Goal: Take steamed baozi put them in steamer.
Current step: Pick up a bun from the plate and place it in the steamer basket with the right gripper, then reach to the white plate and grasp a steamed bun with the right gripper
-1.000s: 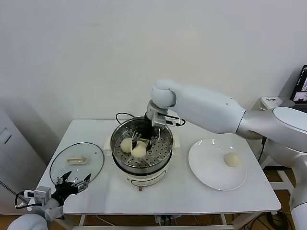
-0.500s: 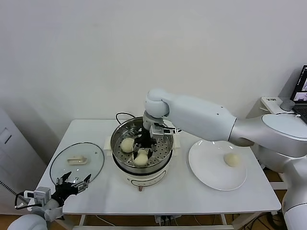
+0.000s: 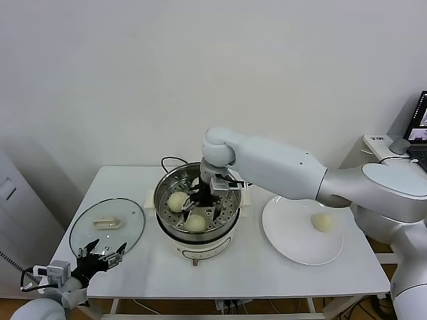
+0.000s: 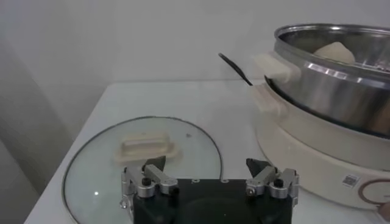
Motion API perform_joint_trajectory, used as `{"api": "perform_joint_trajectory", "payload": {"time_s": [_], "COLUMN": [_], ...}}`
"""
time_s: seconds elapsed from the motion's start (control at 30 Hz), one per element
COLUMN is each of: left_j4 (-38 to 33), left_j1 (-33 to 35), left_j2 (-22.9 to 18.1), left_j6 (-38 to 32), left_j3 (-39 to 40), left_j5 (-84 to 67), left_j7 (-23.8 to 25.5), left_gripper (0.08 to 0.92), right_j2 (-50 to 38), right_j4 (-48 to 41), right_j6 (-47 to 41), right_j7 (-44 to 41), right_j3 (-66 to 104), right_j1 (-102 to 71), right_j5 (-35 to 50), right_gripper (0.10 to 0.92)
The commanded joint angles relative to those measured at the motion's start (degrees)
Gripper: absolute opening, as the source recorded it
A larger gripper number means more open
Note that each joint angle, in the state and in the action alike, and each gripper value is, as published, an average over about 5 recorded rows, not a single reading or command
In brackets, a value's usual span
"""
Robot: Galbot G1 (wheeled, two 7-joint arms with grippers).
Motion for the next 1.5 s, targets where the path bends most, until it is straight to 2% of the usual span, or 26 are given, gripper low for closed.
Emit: {"api": "perform_joint_trajectory", "payload": {"time_s": [0.03,0.33,0.53,0.77,1.2,1.5], "left_j4": [-0.11,-0.46,-0.75,-0.64,-0.24,-0.06], "left_j1": [-0.02,0.10,0.42,0.52,0.65,0.64], "left_j2": [0.07,0.09,-0.15,-0.16,-0.01,0.05], "left_j6": [0.05,0.11,0.15,0.13,0.03,0.01], "left_j3": [-0.05,-0.21,-0.45,-0.75,-1.18,-1.28], "left_j5": [-0.02,-0.02,0.00,-0.07,-0.43,-0.44], "left_j7": [-0.01,-0.04,-0.07,-0.07,-0.08,-0.08], "left_gripper": [0.823,0.823,0.823,0.823,0.823,0.823], "right_j2": [-0.20,-7.28,-12.75,-18.39,-23.18,-25.91], "right_j4": [-4.81,-15.27,-21.58,-23.78,-26.53,-26.57], "right_j6": [-2.30,-16.43,-23.18,-29.58,-32.33,-32.50], "right_j7": [-0.92,-4.13,-5.80,-5.96,-5.38,-3.14], "right_j3": [5.41,4.96,2.37,-2.72,-2.81,2.09], "right_j1": [2.62,9.97,10.90,9.83,1.62,-7.03], "right_j5": [0.48,11.08,13.82,17.58,14.89,9.27], "right_gripper": [0.822,0.823,0.823,0.823,0.823,0.823]}}
